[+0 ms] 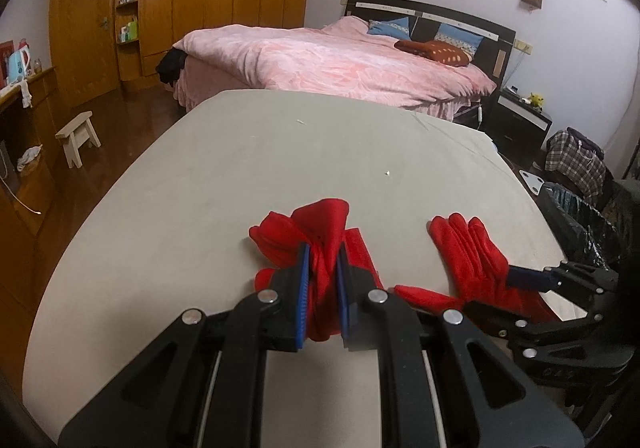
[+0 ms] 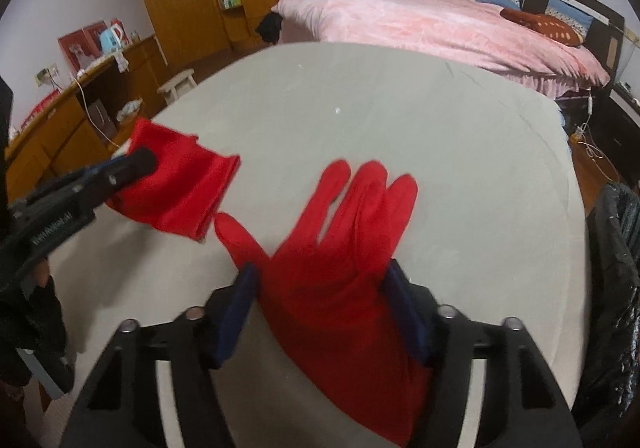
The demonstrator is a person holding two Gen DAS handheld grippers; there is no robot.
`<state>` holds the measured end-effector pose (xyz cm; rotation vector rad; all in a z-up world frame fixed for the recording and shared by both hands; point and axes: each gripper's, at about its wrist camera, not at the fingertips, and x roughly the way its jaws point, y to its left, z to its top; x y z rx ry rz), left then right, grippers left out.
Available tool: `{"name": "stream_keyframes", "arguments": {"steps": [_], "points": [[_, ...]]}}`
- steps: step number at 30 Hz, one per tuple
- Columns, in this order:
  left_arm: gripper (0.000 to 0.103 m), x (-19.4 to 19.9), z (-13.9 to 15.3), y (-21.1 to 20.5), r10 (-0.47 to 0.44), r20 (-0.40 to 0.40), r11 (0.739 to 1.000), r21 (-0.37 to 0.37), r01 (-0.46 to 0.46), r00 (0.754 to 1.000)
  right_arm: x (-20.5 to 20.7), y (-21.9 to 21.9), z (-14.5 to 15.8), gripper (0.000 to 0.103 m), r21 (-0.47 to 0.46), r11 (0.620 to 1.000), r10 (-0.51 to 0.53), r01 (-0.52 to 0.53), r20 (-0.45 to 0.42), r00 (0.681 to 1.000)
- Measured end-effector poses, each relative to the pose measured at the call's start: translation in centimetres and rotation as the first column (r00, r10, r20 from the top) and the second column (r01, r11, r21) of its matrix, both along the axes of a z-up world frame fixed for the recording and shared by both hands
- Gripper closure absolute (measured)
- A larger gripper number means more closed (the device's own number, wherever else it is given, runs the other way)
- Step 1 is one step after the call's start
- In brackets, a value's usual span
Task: Collect trash
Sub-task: 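Grasp the other red glove with the left tool while the right tool holds its glove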
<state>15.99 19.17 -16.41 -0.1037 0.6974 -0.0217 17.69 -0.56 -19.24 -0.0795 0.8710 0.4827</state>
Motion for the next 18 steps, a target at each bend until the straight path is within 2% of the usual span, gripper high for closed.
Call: {"name": "stream_keyframes", "arguments": {"steps": [6,10,18], "points": [[0.091,-0.2,0.2,-0.9,-0.013,0.002,1.0,-0.012,0.013,1.0,-0.1,-0.6,0.3,0.086,0.001,1.0,0.018,-0.018,0.002,1.0],[0.091,-0.3,0.8,-1.7,-0.028,0.012,0.999,-0.015,0.028,1.0,-0.4,-1.7,1.5,0.09,0.017,1.0,0.008,-0.008,0.031,0.999],[0.091,-0.3,3.4,-4.2,-0.073,0.062,0.997,-0.022,0.075,0.995,-0.3,-4.8,6.0,0.09,0.1,0.994,-0.055,0.045,0.102,0.993]]}}
